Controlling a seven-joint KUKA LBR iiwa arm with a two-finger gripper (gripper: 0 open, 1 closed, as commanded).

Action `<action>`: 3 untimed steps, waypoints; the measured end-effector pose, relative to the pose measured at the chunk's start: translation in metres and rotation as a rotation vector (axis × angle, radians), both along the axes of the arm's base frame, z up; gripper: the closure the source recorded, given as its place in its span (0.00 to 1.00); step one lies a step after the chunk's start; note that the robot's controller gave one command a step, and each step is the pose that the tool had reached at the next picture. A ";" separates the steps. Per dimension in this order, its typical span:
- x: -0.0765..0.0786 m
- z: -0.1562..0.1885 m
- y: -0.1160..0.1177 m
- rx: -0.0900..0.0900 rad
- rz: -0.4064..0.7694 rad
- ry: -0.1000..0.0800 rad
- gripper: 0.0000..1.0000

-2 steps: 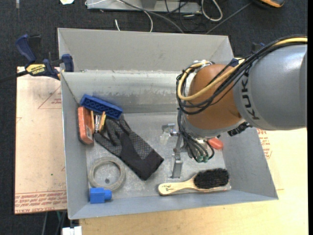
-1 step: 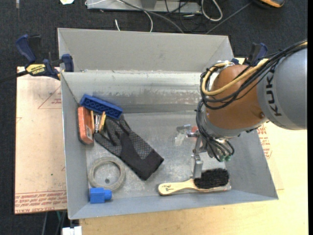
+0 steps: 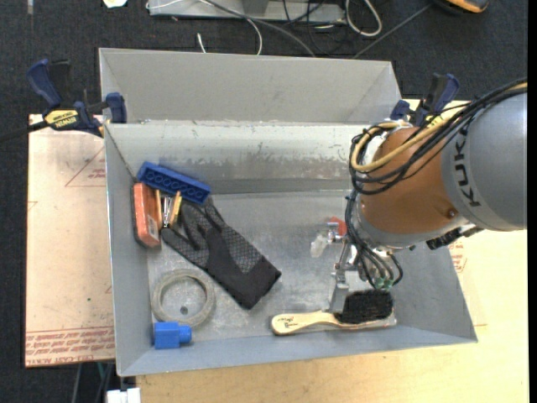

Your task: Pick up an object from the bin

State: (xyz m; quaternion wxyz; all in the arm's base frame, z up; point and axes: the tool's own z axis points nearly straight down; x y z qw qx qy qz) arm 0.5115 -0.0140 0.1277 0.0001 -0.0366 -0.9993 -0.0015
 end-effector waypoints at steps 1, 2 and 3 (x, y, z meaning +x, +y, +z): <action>-0.021 -0.020 -0.008 -0.002 0.178 -0.002 0.00; -0.022 -0.036 -0.076 0.000 0.175 -0.004 0.00; -0.017 -0.031 -0.108 0.002 0.249 -0.003 0.00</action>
Offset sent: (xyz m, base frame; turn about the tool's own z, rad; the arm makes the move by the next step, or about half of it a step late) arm -0.0233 -0.1067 -0.0442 -0.1346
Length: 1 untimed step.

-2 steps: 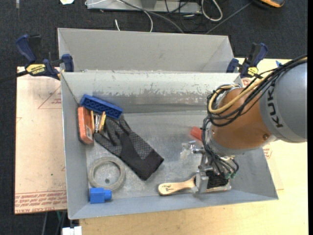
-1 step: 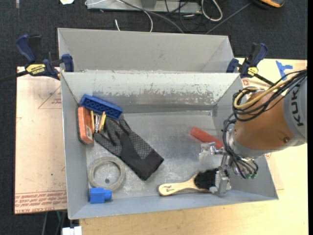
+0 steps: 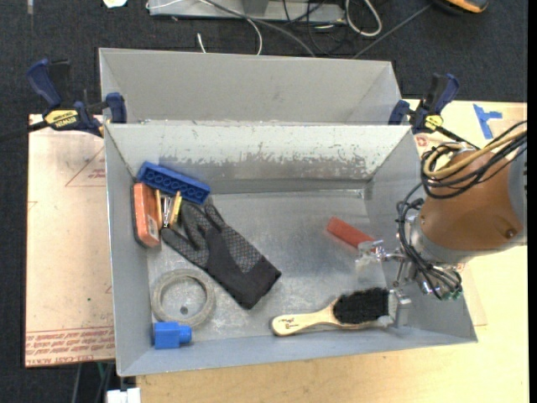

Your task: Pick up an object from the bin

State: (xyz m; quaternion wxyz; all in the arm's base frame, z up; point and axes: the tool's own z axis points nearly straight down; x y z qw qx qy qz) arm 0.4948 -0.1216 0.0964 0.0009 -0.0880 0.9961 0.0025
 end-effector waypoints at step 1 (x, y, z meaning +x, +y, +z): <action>0.001 -0.016 0.006 -0.001 -0.112 0.002 0.00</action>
Offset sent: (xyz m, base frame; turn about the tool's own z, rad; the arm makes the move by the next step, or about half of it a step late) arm -0.0062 -0.0052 -0.0264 0.0082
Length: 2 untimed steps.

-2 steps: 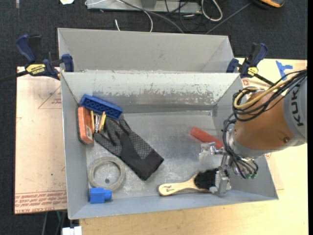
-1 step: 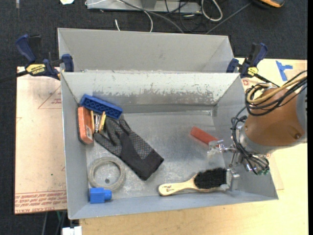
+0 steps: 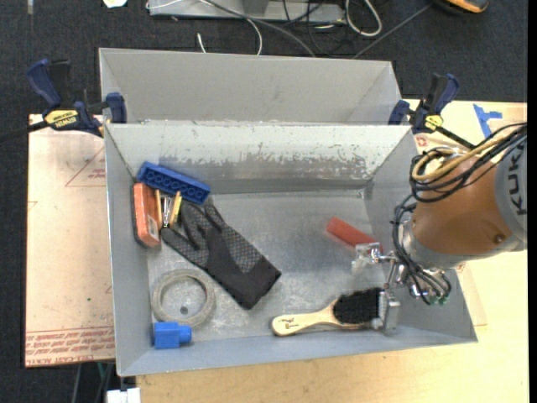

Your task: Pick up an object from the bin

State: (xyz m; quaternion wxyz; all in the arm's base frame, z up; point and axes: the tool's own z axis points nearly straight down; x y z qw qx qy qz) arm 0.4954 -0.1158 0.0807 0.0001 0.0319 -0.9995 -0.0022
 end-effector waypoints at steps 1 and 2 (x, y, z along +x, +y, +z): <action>-0.003 -0.007 -0.004 0.000 0.027 -0.005 0.00; 0.001 -0.009 0.009 0.001 -0.026 -0.002 0.00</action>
Offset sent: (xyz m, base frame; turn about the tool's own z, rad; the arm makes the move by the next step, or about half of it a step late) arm 0.0024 0.0137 -0.0107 0.0542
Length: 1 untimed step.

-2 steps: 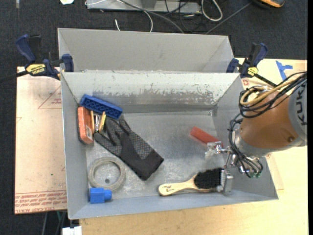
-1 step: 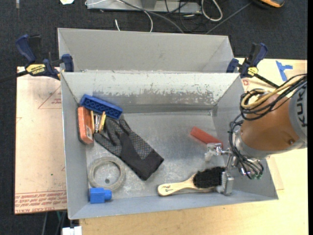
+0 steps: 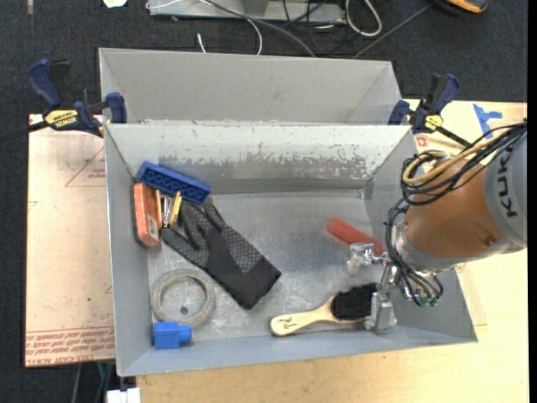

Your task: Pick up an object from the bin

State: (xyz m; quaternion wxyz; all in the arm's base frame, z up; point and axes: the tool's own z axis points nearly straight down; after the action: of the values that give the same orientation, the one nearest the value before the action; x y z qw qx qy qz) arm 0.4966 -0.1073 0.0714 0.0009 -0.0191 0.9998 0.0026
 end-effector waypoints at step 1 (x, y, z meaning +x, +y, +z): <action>0.002 0.000 0.011 -0.002 0.125 -0.009 0.00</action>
Offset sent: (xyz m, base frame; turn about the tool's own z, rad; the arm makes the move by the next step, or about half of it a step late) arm 0.0115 0.0140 -0.0014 0.0639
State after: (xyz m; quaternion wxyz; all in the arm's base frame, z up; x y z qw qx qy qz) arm 0.4985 -0.0959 0.0712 0.0052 -0.0815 0.9967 0.0014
